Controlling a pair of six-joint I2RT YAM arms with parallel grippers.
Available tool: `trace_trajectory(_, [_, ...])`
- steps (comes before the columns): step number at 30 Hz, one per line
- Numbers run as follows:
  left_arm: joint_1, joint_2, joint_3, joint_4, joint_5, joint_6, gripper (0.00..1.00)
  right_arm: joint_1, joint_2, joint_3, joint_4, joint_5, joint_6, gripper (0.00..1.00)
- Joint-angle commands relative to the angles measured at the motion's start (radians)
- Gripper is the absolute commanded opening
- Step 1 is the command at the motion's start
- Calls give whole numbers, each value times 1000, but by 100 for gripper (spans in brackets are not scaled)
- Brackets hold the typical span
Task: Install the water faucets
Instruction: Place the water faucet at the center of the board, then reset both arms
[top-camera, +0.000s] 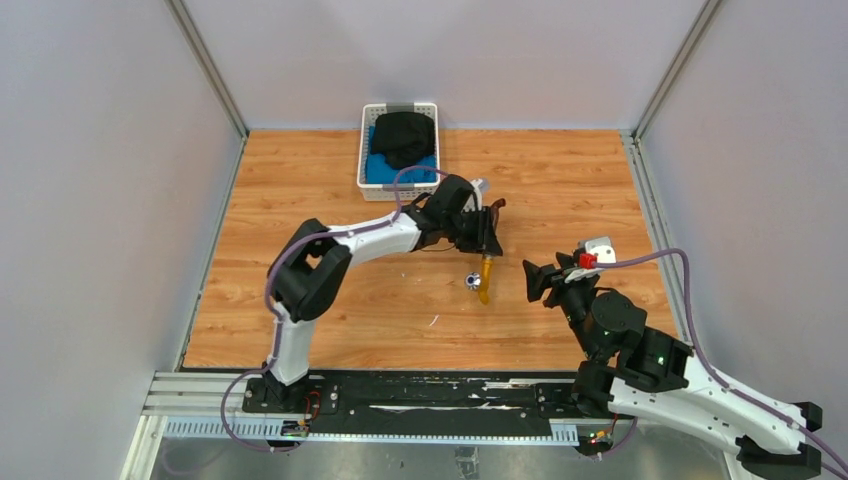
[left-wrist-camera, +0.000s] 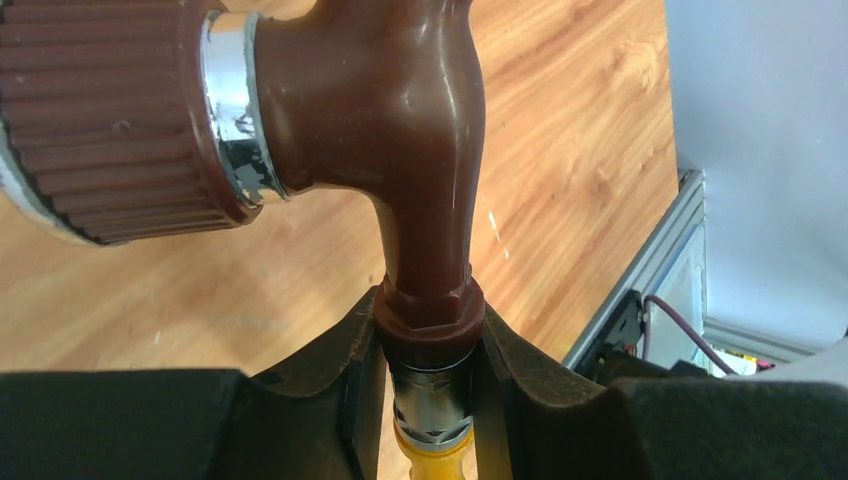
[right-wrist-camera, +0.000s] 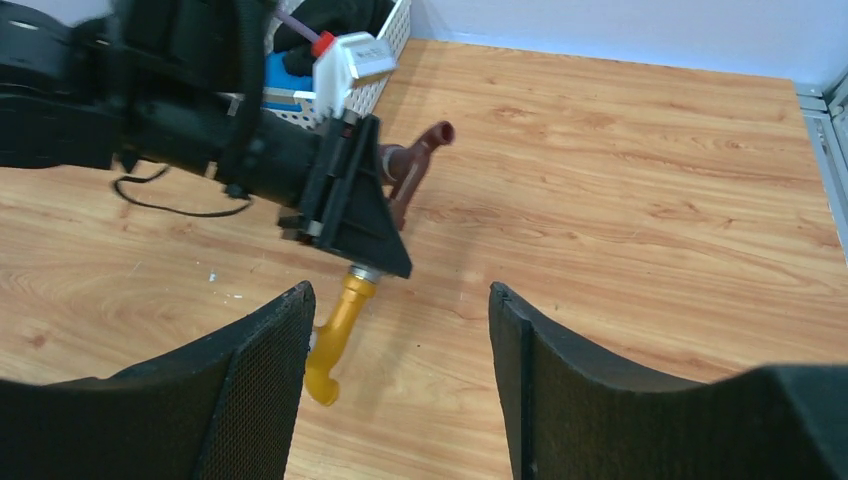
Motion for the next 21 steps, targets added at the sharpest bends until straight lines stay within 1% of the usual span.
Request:
trace_trajectory(1, [-1, 153, 175, -34, 103, 45, 0, -11, -38, 24, -94, 21, 47, 63])
trace_trajectory(3, [-1, 215, 256, -91, 96, 66, 0, -11, -48, 32, -119, 23, 63, 63])
trace_trajectory(4, [-2, 240, 297, -132, 86, 84, 5, -11, -53, 34, -127, 25, 70, 63])
trace_trajectory(6, [-3, 273, 357, -195, 67, 113, 22, -11, -61, 37, -140, 27, 79, 63])
trace_trajectory(7, [-3, 282, 378, -215, 60, 126, 28, -11, -65, 38, -144, 28, 81, 63])
trace_trajectory(10, [-3, 290, 419, -263, 27, 156, 52, -11, -74, 45, -152, 28, 83, 63])
trace_trajectory(13, [-3, 298, 470, -320, 4, 187, 70, -10, -76, 57, -163, 28, 87, 63])
trace_trajectory(15, [-3, 292, 494, -350, -14, 206, 77, -11, -73, 65, -172, 30, 91, 63])
trace_trajectory(16, [-3, 282, 503, -368, -34, 216, 84, -11, -69, 70, -180, 32, 92, 63])
trace_trajectory(19, [-3, 226, 504, -407, -84, 250, 86, -10, -43, 94, -219, 71, 104, 66])
trace_trajectory(20, [-3, 200, 500, -424, -110, 271, 87, -11, -30, 104, -239, 97, 120, 68])
trace_trajectory(21, [-3, 167, 487, -444, -138, 285, 87, -11, -12, 123, -260, 122, 140, 74])
